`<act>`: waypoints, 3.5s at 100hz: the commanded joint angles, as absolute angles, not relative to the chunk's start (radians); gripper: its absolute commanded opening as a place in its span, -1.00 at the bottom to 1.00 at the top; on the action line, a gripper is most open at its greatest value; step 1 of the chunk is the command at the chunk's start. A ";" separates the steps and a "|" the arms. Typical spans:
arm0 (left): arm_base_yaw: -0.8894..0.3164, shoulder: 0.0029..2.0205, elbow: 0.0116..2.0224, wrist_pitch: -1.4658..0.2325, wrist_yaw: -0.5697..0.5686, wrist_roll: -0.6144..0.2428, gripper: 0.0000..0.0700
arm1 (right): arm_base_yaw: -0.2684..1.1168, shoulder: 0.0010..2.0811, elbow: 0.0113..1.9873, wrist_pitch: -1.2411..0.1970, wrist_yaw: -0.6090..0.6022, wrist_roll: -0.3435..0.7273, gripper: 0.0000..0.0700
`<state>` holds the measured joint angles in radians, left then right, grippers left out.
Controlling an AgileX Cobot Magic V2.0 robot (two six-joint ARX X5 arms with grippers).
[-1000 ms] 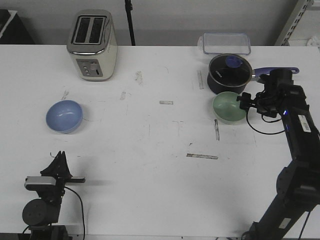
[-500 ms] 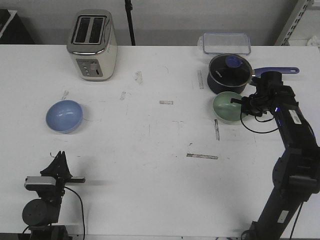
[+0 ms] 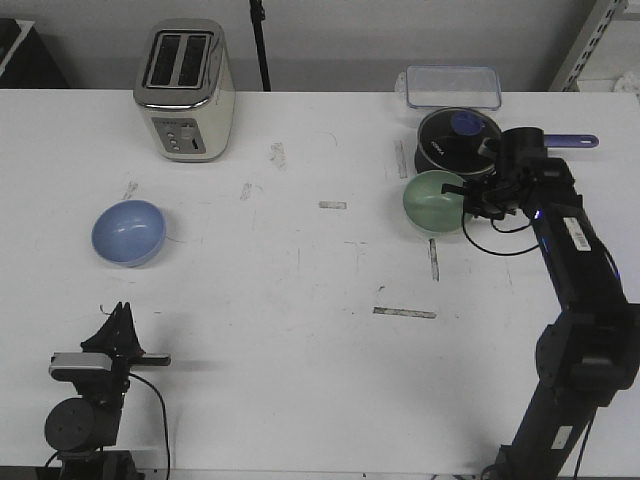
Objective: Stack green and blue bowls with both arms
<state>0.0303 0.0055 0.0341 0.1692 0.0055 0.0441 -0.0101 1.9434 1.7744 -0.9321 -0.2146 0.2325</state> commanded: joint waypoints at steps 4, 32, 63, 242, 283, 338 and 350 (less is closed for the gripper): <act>0.032 0.005 0.012 0.181 0.007 0.059 -0.88 | 0.068 1.945 1.797 -0.949 -0.220 0.297 -0.97; 0.032 0.005 0.012 0.181 0.007 0.059 -0.88 | 0.330 1.946 1.797 -0.970 -0.213 0.371 -0.97; 0.032 0.005 0.012 0.181 0.007 0.059 -0.88 | 0.471 1.946 1.726 -0.911 -0.212 0.398 -0.97; 0.032 0.005 0.012 0.181 0.007 0.059 -0.88 | 0.308 1.463 1.267 -0.334 -0.100 -0.070 -0.76; 0.032 0.005 0.012 0.181 0.007 0.059 -0.88 | 0.076 0.973 0.744 0.008 -0.099 -0.067 -1.00; 0.032 0.005 0.012 0.181 0.007 0.059 -0.88 | -0.008 0.320 0.359 -0.036 -0.100 0.011 -1.00; 0.032 0.005 0.012 0.181 0.007 0.059 -0.88 | -0.008 0.233 0.359 -0.076 -0.100 0.011 -1.00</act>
<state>0.0303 0.0055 0.0341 0.1696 0.0055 0.0441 -0.0074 0.2543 0.3546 -0.0669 -0.1013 -0.0006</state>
